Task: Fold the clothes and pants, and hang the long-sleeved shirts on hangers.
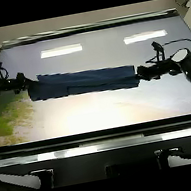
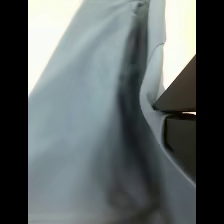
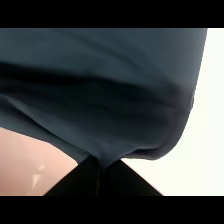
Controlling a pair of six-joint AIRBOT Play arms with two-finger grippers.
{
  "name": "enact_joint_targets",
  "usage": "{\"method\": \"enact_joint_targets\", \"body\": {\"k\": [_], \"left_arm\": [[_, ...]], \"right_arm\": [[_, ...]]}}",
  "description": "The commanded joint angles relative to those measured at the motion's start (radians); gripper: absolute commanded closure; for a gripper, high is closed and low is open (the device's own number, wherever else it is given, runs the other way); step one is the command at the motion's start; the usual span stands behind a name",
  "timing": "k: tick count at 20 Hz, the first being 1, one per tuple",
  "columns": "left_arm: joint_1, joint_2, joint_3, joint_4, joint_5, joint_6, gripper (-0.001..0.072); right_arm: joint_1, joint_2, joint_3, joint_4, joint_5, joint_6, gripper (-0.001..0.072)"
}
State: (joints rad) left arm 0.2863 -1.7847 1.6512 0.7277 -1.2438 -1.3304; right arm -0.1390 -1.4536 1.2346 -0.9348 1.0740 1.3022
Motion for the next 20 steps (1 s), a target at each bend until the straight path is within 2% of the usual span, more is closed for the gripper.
{"method": "enact_joint_targets", "body": {"k": [1,4,10,11,13,14,15,16,17,19,20], "left_arm": [[-0.041,-0.179,0.262,0.011,-0.055,-0.088,0.0694],[-0.064,-0.304,0.421,0.078,-0.109,-0.142,0.0694],[-0.071,-0.405,0.430,0.088,-0.045,-0.135,0.0686],[-0.071,-0.416,0.430,0.087,-0.022,-0.136,0.0594],[-0.071,-0.426,0.430,0.084,0.024,-0.135,0.0235],[-0.070,-0.426,0.430,0.084,0.041,-0.132,0.0193],[-0.069,-0.423,0.430,0.084,0.048,-0.133,0.0187],[-0.067,-0.417,0.430,0.084,0.048,-0.133,0.0177],[-0.062,-0.407,0.430,0.084,0.043,-0.133,0.0076],[-0.048,-0.373,0.430,0.085,0.021,-0.132,0.0064],[-0.039,-0.349,0.430,0.085,0.005,-0.132,0.0064]], "right_arm": [[0.000,-0.086,0.101,-0.005,-0.054,0.023,0.0681],[0.001,-0.166,0.169,-0.001,-0.087,0.027,0.0681],[0.031,-0.341,0.281,0.005,-0.195,0.029,0.0677],[0.037,-0.363,0.281,0.006,-0.219,0.040,0.0662],[0.036,-0.389,0.281,-0.005,-0.263,0.091,0.0502],[0.035,-0.389,0.281,-0.037,-0.277,0.119,0.0499],[0.036,-0.385,0.282,-0.068,-0.279,0.140,0.0440],[0.035,-0.378,0.283,-0.100,-0.268,0.174,0.0257],[0.035,-0.364,0.287,-0.145,-0.243,0.210,0.0160],[0.031,-0.329,0.303,-0.266,-0.184,0.307,0.0126],[0.016,-0.319,0.317,-0.282,-0.142,0.360,0.0060]]}}
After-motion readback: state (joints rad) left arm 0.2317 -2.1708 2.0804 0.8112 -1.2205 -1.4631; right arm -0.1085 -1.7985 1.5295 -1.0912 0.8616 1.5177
